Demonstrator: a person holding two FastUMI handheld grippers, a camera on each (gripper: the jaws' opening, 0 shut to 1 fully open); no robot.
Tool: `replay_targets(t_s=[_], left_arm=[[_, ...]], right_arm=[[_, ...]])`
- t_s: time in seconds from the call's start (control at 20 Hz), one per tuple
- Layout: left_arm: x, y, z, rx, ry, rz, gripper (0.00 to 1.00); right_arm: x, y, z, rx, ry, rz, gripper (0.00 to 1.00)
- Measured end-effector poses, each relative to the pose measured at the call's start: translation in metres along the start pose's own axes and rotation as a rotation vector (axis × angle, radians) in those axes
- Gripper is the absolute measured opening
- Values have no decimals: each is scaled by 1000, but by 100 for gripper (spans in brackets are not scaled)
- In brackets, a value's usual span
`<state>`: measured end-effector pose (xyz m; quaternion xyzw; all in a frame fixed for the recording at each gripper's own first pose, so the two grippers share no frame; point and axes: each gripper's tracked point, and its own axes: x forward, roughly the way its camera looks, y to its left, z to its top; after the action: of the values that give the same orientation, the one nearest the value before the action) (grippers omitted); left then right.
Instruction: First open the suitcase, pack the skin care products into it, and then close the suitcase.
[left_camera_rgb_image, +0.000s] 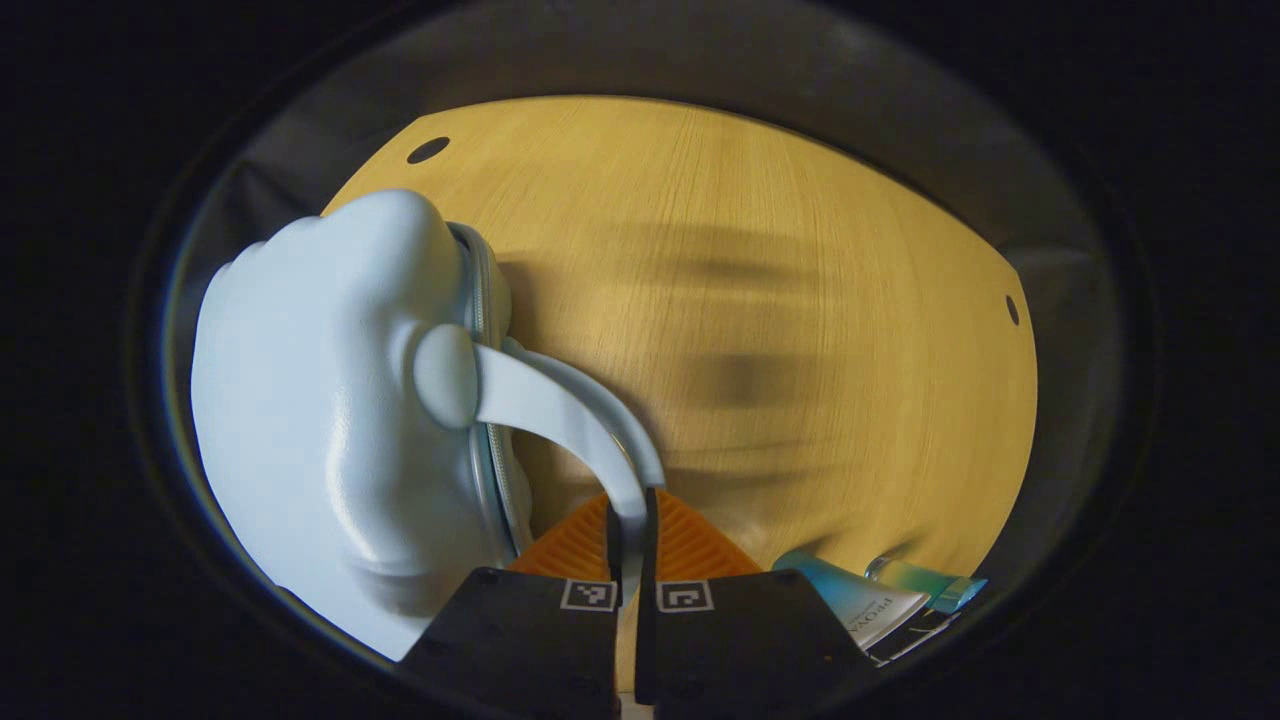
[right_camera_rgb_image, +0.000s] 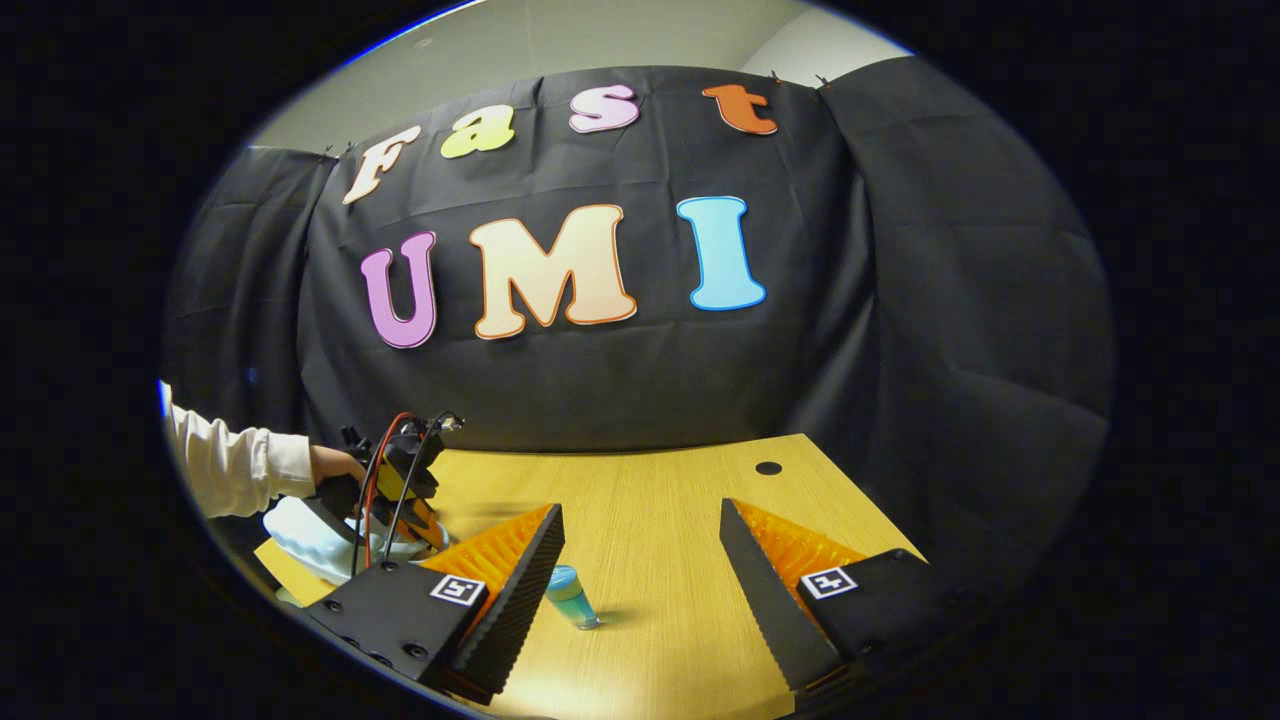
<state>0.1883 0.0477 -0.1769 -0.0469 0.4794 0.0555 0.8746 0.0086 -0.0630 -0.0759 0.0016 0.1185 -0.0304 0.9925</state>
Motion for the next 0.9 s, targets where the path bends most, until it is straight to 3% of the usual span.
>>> replay_targets(t_s=[0.25,0.65,0.9], left_arm=[[-11,-8,6,28,-57,-29,0],[-48,-13,22,16,-165,-145,0],[-83,-2,34,-45,-253,-211,0]], right_arm=[[0,5,0,-11,3,12,98],[-4,27,-1,-23,-1,63,98],[-12,46,0,-31,-14,102,98]])
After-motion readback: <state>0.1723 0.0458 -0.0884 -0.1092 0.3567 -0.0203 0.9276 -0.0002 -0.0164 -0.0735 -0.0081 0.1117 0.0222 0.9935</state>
